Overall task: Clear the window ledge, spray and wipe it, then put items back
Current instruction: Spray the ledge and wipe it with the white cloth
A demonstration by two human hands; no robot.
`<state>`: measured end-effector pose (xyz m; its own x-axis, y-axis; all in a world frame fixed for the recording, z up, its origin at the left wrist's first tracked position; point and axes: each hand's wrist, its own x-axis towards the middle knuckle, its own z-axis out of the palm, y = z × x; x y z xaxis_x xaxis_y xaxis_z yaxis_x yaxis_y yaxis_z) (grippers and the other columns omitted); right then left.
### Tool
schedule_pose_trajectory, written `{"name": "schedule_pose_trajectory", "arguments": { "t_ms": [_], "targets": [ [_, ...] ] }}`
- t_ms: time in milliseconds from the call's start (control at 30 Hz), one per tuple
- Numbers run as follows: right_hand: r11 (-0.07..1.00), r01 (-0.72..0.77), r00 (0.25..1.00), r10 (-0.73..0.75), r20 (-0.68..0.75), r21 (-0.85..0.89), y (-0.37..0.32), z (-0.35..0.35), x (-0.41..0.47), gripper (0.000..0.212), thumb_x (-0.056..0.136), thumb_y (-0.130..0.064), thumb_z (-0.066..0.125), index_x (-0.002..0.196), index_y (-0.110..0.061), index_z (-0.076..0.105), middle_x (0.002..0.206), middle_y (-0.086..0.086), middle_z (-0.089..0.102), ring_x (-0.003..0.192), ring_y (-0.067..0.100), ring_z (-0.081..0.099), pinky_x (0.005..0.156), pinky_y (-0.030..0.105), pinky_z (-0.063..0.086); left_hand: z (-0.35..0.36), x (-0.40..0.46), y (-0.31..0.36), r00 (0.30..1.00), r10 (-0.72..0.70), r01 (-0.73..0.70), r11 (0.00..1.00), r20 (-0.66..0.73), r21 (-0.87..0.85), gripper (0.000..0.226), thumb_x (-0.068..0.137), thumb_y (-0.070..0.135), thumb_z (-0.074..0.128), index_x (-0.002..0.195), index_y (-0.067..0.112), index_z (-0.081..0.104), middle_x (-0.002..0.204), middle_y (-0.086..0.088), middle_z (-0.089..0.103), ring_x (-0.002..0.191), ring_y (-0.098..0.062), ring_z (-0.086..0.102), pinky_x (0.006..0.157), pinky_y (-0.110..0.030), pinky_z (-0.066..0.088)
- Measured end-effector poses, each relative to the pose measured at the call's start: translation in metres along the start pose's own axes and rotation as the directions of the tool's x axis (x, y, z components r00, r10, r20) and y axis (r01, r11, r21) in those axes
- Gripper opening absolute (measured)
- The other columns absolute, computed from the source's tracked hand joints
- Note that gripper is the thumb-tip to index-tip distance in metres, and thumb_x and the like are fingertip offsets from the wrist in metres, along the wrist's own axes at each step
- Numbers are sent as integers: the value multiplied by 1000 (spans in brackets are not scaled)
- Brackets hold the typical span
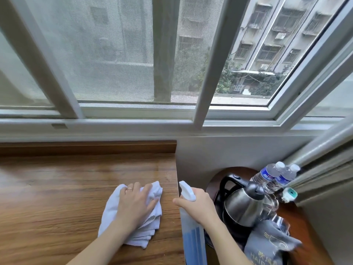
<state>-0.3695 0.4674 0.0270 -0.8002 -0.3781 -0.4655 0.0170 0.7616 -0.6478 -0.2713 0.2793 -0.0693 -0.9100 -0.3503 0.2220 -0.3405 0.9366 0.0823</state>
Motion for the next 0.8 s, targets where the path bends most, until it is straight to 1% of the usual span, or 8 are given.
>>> {"name": "schedule_pose_trajectory", "arguments": {
  "t_ms": [167,267,333,433,500,700,800],
  "targets": [
    [1000,24,1000,-24,6,-14,0,1,10,43,68,-50,67,77,-10,55,63,-8,52,59,7,46,58,26,38,10,29,15,999,42,-42,999,10,7,46,81,61,46,96,23,66,77,-6,54,68,-31,54,65,-40,38],
    [999,30,1000,-30,9,-22,-1,0,19,41,69,-51,66,76,-12,55,63,-7,53,60,7,45,59,25,38,15,52,19,999,32,-33,999,19,30,48,82,62,44,98,23,67,78,-7,55,69,-31,55,66,-40,38],
    [999,42,999,-41,19,-32,-2,-1,23,37,71,-50,67,75,-15,57,64,-8,55,61,6,48,58,24,38,17,66,20,999,22,-23,999,28,39,49,81,62,43,98,22,67,78,-9,56,70,-32,56,66,-40,39],
    [997,61,998,-59,33,-45,-3,-3,29,31,74,-47,67,70,-19,54,63,-8,53,60,6,47,58,25,37,20,84,20,999,6,-8,999,51,48,49,82,61,41,98,22,65,80,-10,58,72,-32,56,68,-42,41],
    [996,72,997,-71,30,-54,-4,-3,31,32,76,-47,66,70,-19,52,63,-8,52,61,7,46,59,26,37,24,95,19,998,-2,-1,998,61,60,50,83,61,40,100,22,65,82,-11,58,73,-33,56,69,-43,41],
    [995,92,995,-90,31,-45,-9,-7,34,37,78,-46,67,62,-25,42,56,-11,47,55,5,42,54,22,32,28,127,20,997,-38,33,997,70,75,52,82,59,39,101,19,66,82,-13,59,75,-34,57,68,-43,41],
    [994,91,996,-90,21,-58,-10,-8,37,37,78,-46,66,62,-25,41,55,-10,45,54,5,42,52,20,31,30,136,19,997,-16,13,999,70,48,53,82,58,39,99,17,67,82,-15,60,76,-35,57,70,-45,45]
  ]
}}
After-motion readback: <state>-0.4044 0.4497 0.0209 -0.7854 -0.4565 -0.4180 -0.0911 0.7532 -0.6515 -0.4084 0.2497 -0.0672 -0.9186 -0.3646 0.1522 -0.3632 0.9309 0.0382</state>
